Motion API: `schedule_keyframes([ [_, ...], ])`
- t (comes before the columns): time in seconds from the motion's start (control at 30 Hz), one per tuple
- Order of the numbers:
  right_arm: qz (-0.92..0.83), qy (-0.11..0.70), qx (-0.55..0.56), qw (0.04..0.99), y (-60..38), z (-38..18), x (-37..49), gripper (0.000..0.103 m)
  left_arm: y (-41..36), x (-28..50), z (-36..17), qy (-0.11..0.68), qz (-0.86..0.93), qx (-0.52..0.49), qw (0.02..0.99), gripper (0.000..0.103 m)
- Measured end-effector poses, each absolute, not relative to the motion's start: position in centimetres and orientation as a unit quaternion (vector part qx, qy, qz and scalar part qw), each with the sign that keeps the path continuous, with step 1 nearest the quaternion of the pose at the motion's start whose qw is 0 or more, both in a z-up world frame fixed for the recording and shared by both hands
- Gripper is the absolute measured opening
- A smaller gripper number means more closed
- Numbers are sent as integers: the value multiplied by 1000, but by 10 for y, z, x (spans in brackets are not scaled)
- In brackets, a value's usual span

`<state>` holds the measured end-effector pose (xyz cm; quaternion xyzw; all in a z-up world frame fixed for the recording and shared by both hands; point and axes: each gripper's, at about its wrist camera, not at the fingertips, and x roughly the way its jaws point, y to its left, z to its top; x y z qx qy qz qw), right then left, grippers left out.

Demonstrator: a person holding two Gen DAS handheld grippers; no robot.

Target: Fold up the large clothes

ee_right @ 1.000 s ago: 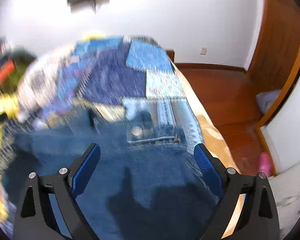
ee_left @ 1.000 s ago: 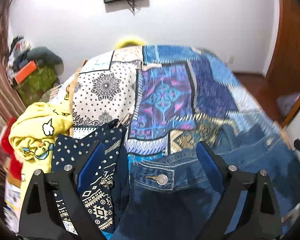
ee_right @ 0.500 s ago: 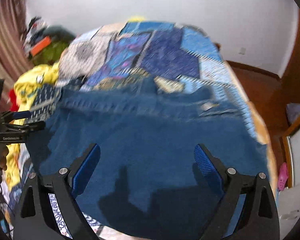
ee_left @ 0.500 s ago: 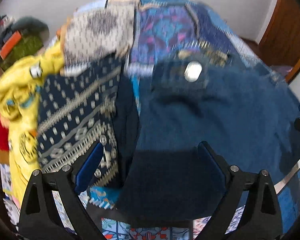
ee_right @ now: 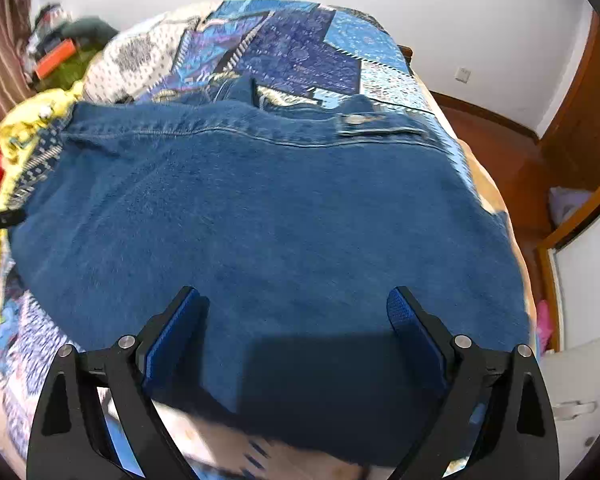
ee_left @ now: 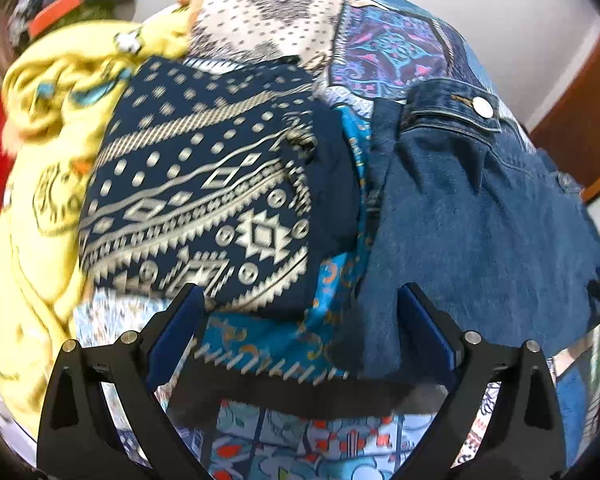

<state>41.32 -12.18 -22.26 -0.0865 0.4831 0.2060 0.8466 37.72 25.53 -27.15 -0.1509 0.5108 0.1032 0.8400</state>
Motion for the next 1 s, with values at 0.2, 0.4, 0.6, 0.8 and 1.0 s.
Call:
schedule_keyframes([
  [0.2,191,474,-36,859,-179,-211,393,93,264,345,-263,499,121,-196,836,98],
  [0.4,117,482,-43,867,-215,-215,377,94,261,316,-249,485,135,-194,842,98],
  [0.6,83,495,4,865,-235,-204,371,94,251,308,-238,472,110,-208,850,98],
  [0.8,125,457,4,881,-212,-171,361,94,228,313,-236,458,41,-285,841,98],
  [1.0,193,452,17,871,-162,-166,369,94,199,332,-254,473,15,-306,826,98],
])
